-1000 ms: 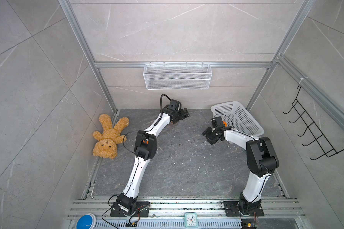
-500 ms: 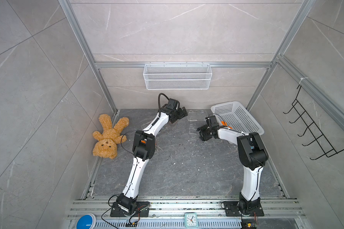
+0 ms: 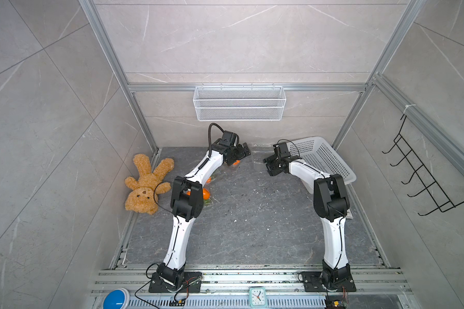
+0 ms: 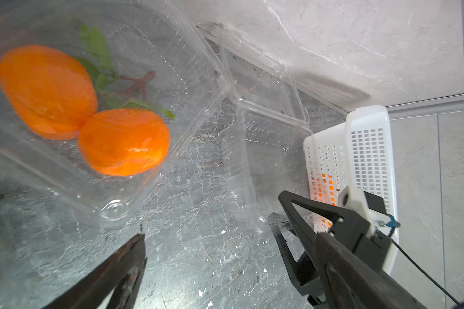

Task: Take oranges out of containers
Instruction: Move the packing box to the center of the board.

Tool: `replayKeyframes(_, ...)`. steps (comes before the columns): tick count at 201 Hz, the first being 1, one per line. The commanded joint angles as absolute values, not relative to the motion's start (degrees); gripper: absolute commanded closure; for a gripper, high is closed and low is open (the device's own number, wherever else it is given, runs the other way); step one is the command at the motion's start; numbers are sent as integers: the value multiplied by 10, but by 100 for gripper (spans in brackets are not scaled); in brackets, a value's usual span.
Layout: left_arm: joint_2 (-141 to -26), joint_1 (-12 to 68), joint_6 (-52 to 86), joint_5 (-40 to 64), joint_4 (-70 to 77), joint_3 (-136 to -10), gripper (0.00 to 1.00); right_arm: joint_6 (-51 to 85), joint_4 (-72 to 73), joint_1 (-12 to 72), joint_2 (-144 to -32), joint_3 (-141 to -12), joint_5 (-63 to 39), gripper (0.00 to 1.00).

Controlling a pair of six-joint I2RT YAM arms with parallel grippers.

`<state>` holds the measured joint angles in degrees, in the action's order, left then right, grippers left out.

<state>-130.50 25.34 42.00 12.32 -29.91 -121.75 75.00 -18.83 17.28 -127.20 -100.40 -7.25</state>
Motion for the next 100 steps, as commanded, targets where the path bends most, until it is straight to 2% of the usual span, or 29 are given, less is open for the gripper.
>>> replayKeyframes(1, -1263, 250, 407, 127, -283, -1203, 0, 735, -210, 172, -1283, -1010, -68, 42)
replayKeyframes(53, -1238, 250, 409, 128, -276, -1168, 0, 718, -167, 168, -1234, -941, -83, 33)
replayKeyframes(100, -1210, 250, 408, 125, -277, -1140, 0, 699, -127, 163, -1190, -887, -113, 14)
